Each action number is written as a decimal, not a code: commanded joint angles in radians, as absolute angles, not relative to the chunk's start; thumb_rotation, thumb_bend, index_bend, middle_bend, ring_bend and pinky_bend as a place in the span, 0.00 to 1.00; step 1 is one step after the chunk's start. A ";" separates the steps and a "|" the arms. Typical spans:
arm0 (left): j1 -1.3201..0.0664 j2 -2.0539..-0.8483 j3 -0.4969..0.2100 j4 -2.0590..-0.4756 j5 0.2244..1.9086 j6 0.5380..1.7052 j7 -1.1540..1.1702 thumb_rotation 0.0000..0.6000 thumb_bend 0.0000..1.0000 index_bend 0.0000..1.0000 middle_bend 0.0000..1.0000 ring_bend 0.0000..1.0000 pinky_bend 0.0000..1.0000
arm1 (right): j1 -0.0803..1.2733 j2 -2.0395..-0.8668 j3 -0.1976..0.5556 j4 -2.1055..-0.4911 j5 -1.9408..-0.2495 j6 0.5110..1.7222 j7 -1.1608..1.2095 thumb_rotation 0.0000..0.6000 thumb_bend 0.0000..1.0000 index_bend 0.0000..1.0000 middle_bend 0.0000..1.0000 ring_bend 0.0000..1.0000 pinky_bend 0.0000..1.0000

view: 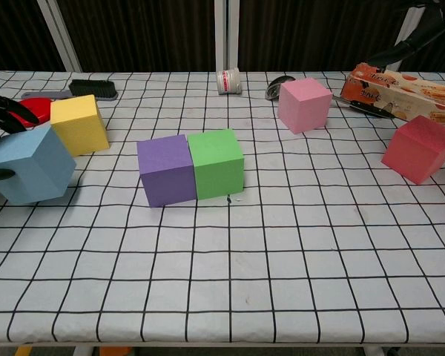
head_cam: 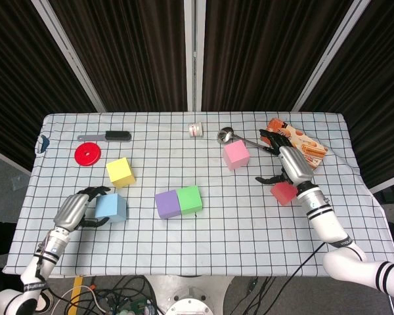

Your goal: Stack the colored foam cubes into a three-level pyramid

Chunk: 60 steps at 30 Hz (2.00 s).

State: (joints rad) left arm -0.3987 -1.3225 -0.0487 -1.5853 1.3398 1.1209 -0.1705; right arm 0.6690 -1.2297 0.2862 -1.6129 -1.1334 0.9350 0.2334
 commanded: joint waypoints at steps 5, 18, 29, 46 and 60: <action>-0.413 -1.367 -0.123 -1.728 1.159 1.143 0.099 1.00 0.23 0.23 0.57 0.23 0.26 | 0.664 -1.220 0.278 -1.620 -1.120 0.920 0.222 1.00 0.03 0.00 0.11 0.00 0.00; -0.445 -1.459 -0.130 -1.770 1.128 1.163 0.233 1.00 0.23 0.23 0.58 0.25 0.26 | 0.637 -1.191 0.277 -1.645 -1.126 0.937 0.226 1.00 0.03 0.00 0.11 0.00 0.00; -0.452 -1.518 -0.144 -1.802 1.045 1.203 0.331 1.00 0.24 0.23 0.59 0.26 0.21 | 0.629 -1.189 0.279 -1.646 -1.132 0.943 0.228 1.00 0.03 0.00 0.11 0.00 0.00; -0.475 -1.589 -0.166 -1.809 0.962 1.247 0.421 1.00 0.26 0.24 0.60 0.27 0.18 | 0.616 -1.191 0.276 -1.618 -1.153 0.941 0.260 1.00 0.03 0.00 0.11 0.00 0.00; -0.470 -1.638 -0.155 -1.781 0.981 1.273 0.423 1.00 0.26 0.24 0.60 0.27 0.17 | 0.613 -1.202 0.273 -1.595 -1.169 0.931 0.287 1.00 0.03 0.00 0.11 0.00 0.00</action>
